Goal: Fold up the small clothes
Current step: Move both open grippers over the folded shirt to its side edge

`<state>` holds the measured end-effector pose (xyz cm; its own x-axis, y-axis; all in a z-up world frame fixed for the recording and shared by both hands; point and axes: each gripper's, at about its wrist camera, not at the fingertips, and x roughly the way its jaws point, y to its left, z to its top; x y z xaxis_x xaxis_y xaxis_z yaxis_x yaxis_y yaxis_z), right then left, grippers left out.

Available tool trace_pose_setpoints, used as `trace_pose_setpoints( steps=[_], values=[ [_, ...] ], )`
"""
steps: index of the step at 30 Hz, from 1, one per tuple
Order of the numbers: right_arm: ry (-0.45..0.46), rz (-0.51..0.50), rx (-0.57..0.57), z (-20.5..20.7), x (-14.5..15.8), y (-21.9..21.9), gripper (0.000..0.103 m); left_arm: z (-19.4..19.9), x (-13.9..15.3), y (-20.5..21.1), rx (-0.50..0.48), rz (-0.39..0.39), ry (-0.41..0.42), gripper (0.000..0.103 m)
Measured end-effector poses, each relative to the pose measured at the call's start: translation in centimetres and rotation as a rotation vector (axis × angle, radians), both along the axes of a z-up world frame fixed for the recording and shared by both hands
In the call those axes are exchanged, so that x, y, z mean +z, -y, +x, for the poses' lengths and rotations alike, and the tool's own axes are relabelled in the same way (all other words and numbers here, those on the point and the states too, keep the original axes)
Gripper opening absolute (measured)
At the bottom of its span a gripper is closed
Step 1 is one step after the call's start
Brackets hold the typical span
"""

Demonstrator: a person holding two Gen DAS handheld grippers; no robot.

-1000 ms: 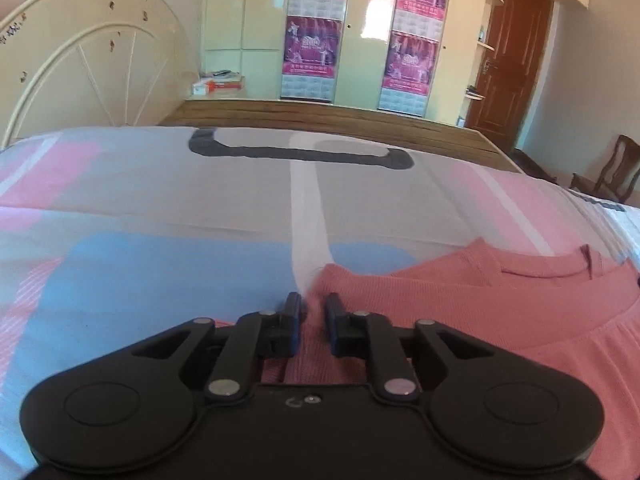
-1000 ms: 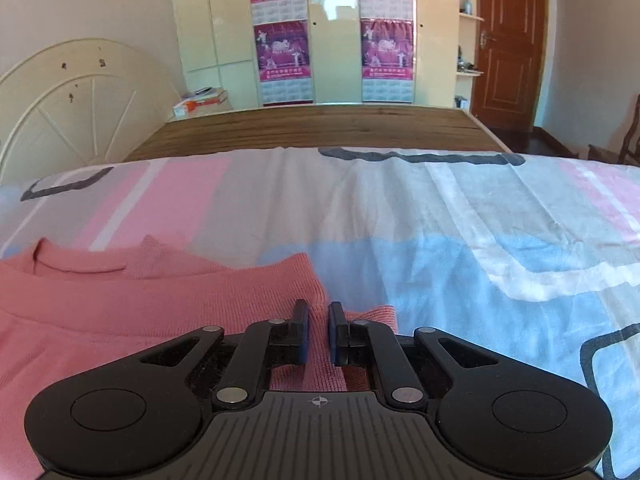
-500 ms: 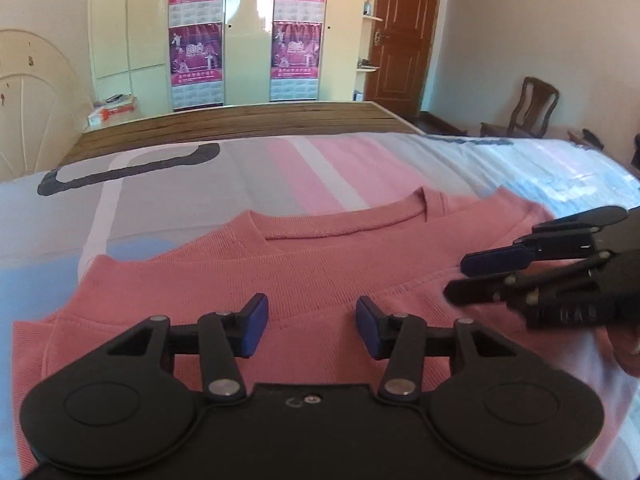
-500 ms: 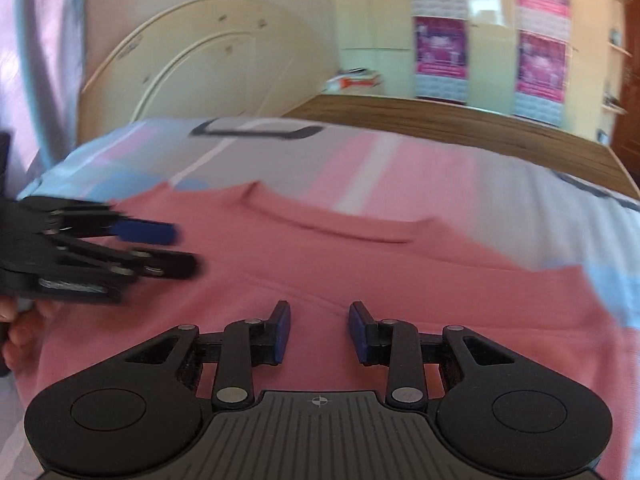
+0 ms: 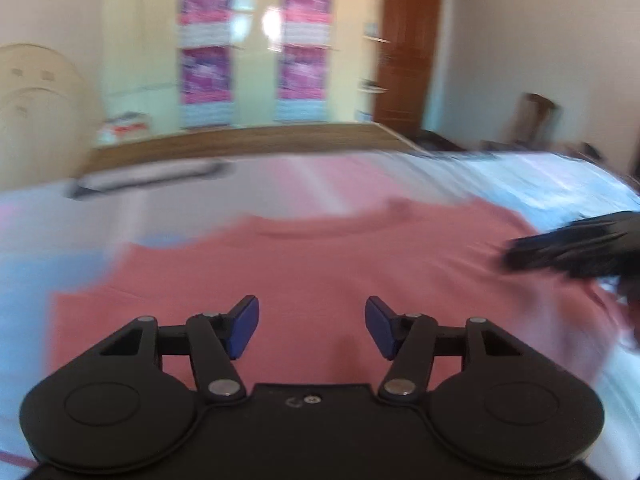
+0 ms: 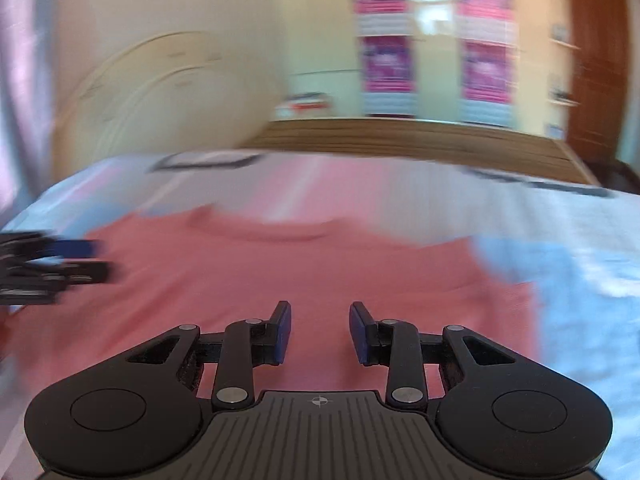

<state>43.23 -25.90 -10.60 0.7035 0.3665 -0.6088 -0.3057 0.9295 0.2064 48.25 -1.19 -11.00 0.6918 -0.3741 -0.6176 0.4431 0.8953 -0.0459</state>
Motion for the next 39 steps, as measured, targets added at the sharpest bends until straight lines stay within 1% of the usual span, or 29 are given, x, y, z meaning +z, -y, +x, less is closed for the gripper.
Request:
trace_pose_setpoints(
  steps=[1,2,3,4,5,6,7,8,10,11,13,15,17,18,19,20,22,23,24,26,27,28,29,30,31,32,34,36,39],
  values=[
    [-0.015,-0.013,0.033,-0.3,-0.9,-1.1,0.033,-0.2,-1.1,1.3,-0.022,0.030,-0.017,0.062],
    [-0.035,-0.057,0.020,-0.1,-2.0,-2.1,0.033,0.1,-2.4,2.0,-0.007,0.054,-0.054,0.064],
    [-0.035,-0.055,-0.013,0.0,-2.9,-2.3,0.033,0.2,-3.1,1.9,0.014,0.044,-0.041,0.066],
    [-0.041,-0.008,-0.045,0.2,-3.0,-2.0,0.033,0.2,-3.1,1.8,0.024,0.027,-0.048,0.065],
    [-0.061,0.016,-0.065,0.5,-2.8,-1.8,0.033,0.2,-2.5,1.7,0.037,0.017,-0.064,0.060],
    [-0.071,0.017,-0.077,0.6,-2.3,-1.9,0.033,0.0,-1.7,1.5,0.052,0.011,-0.066,0.053],
    [-0.054,0.011,-0.078,0.1,-1.5,-2.1,0.033,-0.7,-0.8,1.5,0.046,-0.002,-0.049,0.054],
    [-0.027,0.018,-0.055,-0.7,-0.6,-2.7,0.033,-1.5,-0.2,1.6,0.036,-0.006,-0.025,0.056],
    [-0.007,0.019,-0.003,-1.7,0.0,-3.7,0.033,-2.1,0.0,2.2,0.031,-0.001,-0.016,0.060],
    [-0.005,0.007,0.018,-2.2,0.0,-4.6,0.033,-2.7,-0.2,2.6,0.017,-0.005,-0.031,0.059],
    [-0.015,-0.026,0.022,-2.8,-1.0,-6.0,0.033,-2.6,-1.5,3.7,0.040,0.056,-0.065,0.059],
    [-0.023,-0.036,0.012,-3.2,-1.9,-6.0,0.033,-3.2,-2.3,3.7,0.038,0.058,-0.033,0.063],
    [-0.007,-0.058,0.016,-3.4,-2.1,-6.3,0.033,-3.6,-2.1,3.3,0.051,0.095,-0.015,0.066],
    [0.003,-0.072,0.018,-3.9,-2.0,-6.2,0.033,-3.7,-2.0,2.7,0.071,0.100,-0.006,0.067],
    [0.009,-0.071,0.012,-4.1,-1.9,-5.8,0.033,-4.0,-1.8,1.3,0.096,0.083,-0.002,0.069],
    [0.009,-0.065,-0.009,-4.8,-1.8,-4.6,0.033,-4.3,-1.8,-0.3,0.115,0.066,-0.006,0.071],
    [-0.008,-0.099,-0.095,-5.8,-1.8,-1.9,0.033,-4.8,-1.9,-2.9,0.165,0.087,-0.016,0.074],
    [-0.038,-0.106,-0.134,-6.2,-2.2,-0.3,0.033,-5.1,-2.2,-4.7,0.192,0.064,-0.042,0.079],
    [-0.064,-0.125,-0.172,-6.5,-2.7,1.3,0.033,-5.3,-2.3,-6.1,0.213,0.033,-0.062,0.079],
    [-0.070,-0.117,-0.222,-7.6,-2.9,3.9,0.033,-6.0,-2.1,-7.8,0.257,0.055,-0.058,0.079],
    [-0.073,-0.120,-0.239,-8.0,-2.7,4.7,0.033,-6.4,-1.9,-8.2,0.270,0.056,-0.059,0.078],
    [-0.074,-0.127,-0.241,-8.5,-2.5,5.2,0.033,-6.9,-1.6,-8.6,0.286,0.035,-0.062,0.076],
    [-0.081,-0.135,-0.247,-8.7,-2.3,5.2,0.033,-7.3,-1.0,-8.4,0.306,0.031,-0.058,0.066],
    [-0.085,-0.130,-0.262,-9.0,-1.8,5.1,0.033,-7.6,-0.6,-7.9,0.311,0.038,-0.054,0.060],
    [-0.075,-0.114,-0.265,-9.2,-1.2,4.4,0.033,-8.0,-0.1,-7.1,0.292,0.031,-0.049,0.060],
    [-0.056,-0.090,-0.250,-10.2,-0.4,4.0,0.033,-8.4,0.3,-5.9,0.267,0.015,-0.041,0.061],
    [-0.036,-0.045,-0.196,-11.0,0.4,1.6,0.033,-9.0,0.2,-3.5,0.211,-0.003,-0.043,0.063],
    [-0.043,-0.035,-0.123,-10.7,0.1,-2.1,0.033,-8.9,-0.3,-1.1,0.176,-0.021,-0.072,0.065],
    [-0.092,-0.062,-0.077,-10.2,-1.5,-6.1,0.033,-8.4,-1.7,0.1,0.184,-0.025,-0.124,0.067]
  ],
)
